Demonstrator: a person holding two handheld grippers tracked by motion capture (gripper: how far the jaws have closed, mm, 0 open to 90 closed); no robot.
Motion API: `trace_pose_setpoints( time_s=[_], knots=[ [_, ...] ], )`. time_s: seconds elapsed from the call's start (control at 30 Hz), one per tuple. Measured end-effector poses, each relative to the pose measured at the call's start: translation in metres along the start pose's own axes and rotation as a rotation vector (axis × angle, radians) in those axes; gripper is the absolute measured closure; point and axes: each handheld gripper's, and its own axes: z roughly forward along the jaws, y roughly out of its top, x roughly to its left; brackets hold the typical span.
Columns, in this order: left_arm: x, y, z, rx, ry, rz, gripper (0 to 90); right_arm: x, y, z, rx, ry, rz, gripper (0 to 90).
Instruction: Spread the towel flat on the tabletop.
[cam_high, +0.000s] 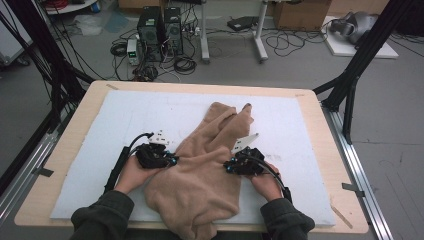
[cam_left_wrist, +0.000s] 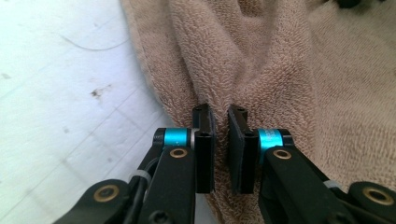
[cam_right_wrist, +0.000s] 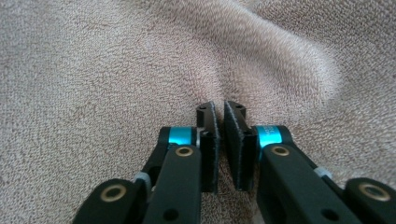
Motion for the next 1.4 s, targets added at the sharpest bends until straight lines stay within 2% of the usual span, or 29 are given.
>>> trace_pose_setpoints(
  time_s=[0.03, 0.13, 0.17, 0.2, 0.23, 0.3, 0.37, 0.43, 0.5, 0.53, 0.6, 0.73, 0.8, 0.83, 0.87, 0.9, 0.93, 0.97, 1.0, 1.03, 1.07, 1.1, 1.13, 1.2, 1.23, 1.27, 1.3, 1.33, 1.4],
  knots=[
    [-0.001, -0.002, -0.004, 0.008, 0.017, 0.004, 82.8, 0.003, 0.002, -0.001, 0.012, -0.016, -0.025, 85.9],
    [-0.007, -0.009, -0.019, -0.015, 0.037, 0.010, 83.0, 0.008, 0.005, -0.003, -0.015, -0.002, -0.032, 85.9],
    [-0.015, -0.016, -0.030, -0.014, 0.058, 0.039, 82.9, 0.011, 0.007, -0.005, -0.029, 0.001, -0.048, 85.8],
    [-0.015, -0.016, -0.030, -0.014, 0.058, 0.039, 82.9, 0.011, 0.007, -0.005, -0.029, 0.001, -0.048, 85.8],
    [-0.020, -0.021, -0.036, -0.009, 0.070, 0.051, 82.9, 0.021, 0.012, -0.012, -0.066, 0.021, -0.068, 85.8],
    [-0.028, -0.030, -0.046, -0.022, 0.076, 0.055, 82.9, 0.029, 0.015, -0.016, -0.083, 0.031, -0.087, 85.8],
    [-0.037, -0.041, -0.057, -0.046, 0.077, 0.040, 83.0, 0.034, 0.017, -0.018, -0.096, 0.044, -0.096, 85.7],
    [-0.044, -0.049, -0.064, -0.066, 0.065, 0.022, 82.9, 0.050, 0.015, -0.023, -0.111, 0.069, -0.123, 85.7],
    [-0.054, -0.058, -0.071, -0.087, 0.040, 0.011, 82.8, 0.060, 0.009, -0.026, -0.111, 0.081, -0.127, 85.8],
    [-0.057, -0.060, -0.072, -0.092, 0.033, 0.010, 82.8, 0.060, 0.009, -0.026, -0.111, 0.081, -0.127, 85.8],
    [-0.071, -0.062, -0.073, -0.097, 0.013, 0.027, 82.7, 0.070, -0.004, -0.030, -0.114, 0.088, -0.121, 85.8],
    [-0.077, -0.057, -0.067, -0.092, -0.015, 0.058, 80.8, 0.075, -0.018, -0.035, -0.101, 0.093, -0.107, 85.6],
    [-0.075, -0.053, -0.065, -0.103, -0.029, 0.070, 66.9, 0.074, -0.026, -0.040, -0.110, 0.105, -0.075, 82.9],
    [-0.070, -0.045, -0.067, -0.123, -0.036, 0.074, 62.2, 0.072, -0.026, -0.044, -0.126, 0.106, -0.071, 79.8],
    [-0.070, -0.045, -0.067, -0.123, -0.036, 0.074, 59.5, 0.072, -0.026, -0.044, -0.126, 0.106, -0.071, 79.8],
    [-0.067, -0.040, -0.068, -0.137, -0.041, 0.080, 56.4, 0.068, -0.023, -0.053, -0.161, 0.076, -0.062, 75.9],
    [-0.064, -0.036, -0.069, -0.147, -0.037, 0.090, 54.3, 0.066, -0.021, -0.056, -0.166, 0.066, -0.058, 73.8],
    [-0.061, -0.031, -0.070, -0.163, -0.029, 0.101, 54.3, 0.066, -0.021, -0.056, -0.166, 0.066, -0.058, 73.8],
    [-0.055, -0.024, -0.070, -0.183, -0.022, 0.095, 51.0, 0.058, -0.014, -0.061, -0.183, 0.028, -0.067, 69.5],
    [-0.045, -0.014, -0.067, -0.194, -0.038, 0.082, 50.9, 0.055, -0.011, -0.062, -0.183, 0.015, -0.066, 68.0],
    [-0.045, -0.014, -0.067, -0.194, -0.038, 0.082, 51.5, 0.051, -0.007, -0.061, -0.181, 0.002, -0.069, 66.2],
    [-0.034, -0.004, -0.059, -0.196, -0.035, 0.064, 54.1, 0.047, -0.003, -0.058, -0.169, -0.017, -0.068, 65.0],
    [-0.034, -0.004, -0.059, -0.196, -0.035, 0.064, 56.2, 0.042, -0.001, -0.054, -0.163, -0.021, -0.069, 64.5],
    [-0.022, 0.005, -0.043, -0.167, -0.017, 0.044, 56.7, 0.037, 0.002, -0.049, -0.157, -0.014, -0.062, 64.5],
    [-0.019, 0.006, -0.037, -0.156, -0.014, 0.039, 59.7, 0.028, 0.006, -0.037, -0.121, -0.031, -0.056, 63.7],
    [-0.009, 0.007, -0.019, -0.112, -0.024, 0.010, 59.8, 0.024, 0.007, -0.032, -0.112, -0.028, -0.054, 63.2],
    [-0.009, 0.007, -0.019, -0.112, -0.024, 0.010, 59.8, 0.021, 0.007, -0.026, -0.103, -0.032, -0.049, 62.1],
    [-0.001, 0.006, -0.003, -0.049, -0.013, 0.000, 59.4, 0.018, 0.008, -0.022, -0.088, -0.044, -0.046, 61.0],
    [0.002, 0.004, 0.004, -0.035, -0.019, -0.012, 57.1, 0.012, 0.006, -0.016, -0.067, -0.047, -0.028, 59.6]
  ],
)
